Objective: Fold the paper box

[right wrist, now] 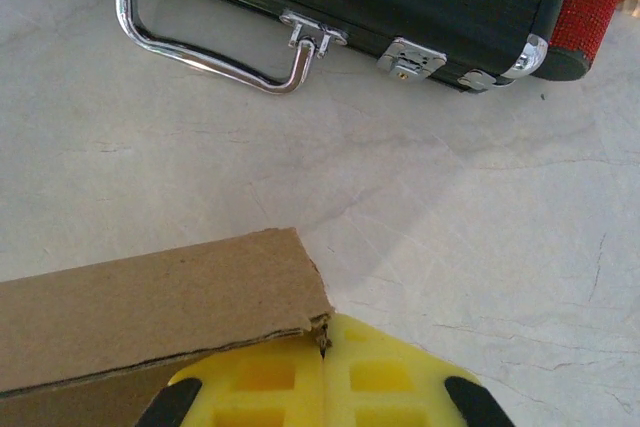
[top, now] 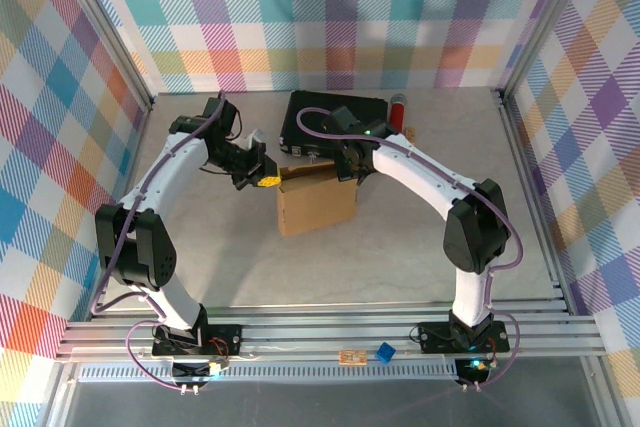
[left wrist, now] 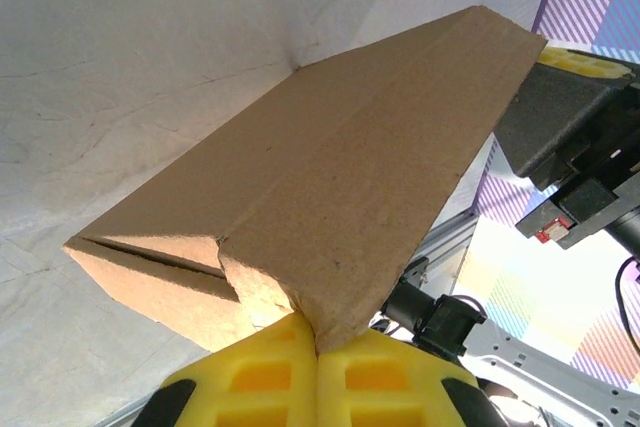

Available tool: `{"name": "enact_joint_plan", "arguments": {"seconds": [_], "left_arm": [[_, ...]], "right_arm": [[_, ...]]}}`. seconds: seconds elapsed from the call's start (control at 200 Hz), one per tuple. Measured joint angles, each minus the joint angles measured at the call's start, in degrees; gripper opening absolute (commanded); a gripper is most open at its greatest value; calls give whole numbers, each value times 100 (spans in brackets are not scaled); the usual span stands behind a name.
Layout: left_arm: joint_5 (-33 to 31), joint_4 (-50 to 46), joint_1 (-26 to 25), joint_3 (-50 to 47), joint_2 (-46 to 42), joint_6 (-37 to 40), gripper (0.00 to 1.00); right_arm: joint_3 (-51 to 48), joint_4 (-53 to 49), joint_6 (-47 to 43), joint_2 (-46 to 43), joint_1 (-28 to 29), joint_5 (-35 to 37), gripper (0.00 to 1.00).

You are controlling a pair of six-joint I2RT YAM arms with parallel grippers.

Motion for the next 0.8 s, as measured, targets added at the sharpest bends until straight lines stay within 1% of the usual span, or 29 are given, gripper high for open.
{"name": "enact_joint_plan", "arguments": {"seconds": [0.24, 0.555, 0.8], "left_arm": [[92, -68, 0, -133, 11, 101, 0], [337, 70, -28, -216, 26, -15, 0], [339, 48, -107, -407, 26, 0, 0]], "right_arm": [[28, -66, 61, 20, 0, -4, 0], [28, -118, 188, 52, 0, 20, 0], [28, -208, 225, 116, 0, 11, 0]]}}
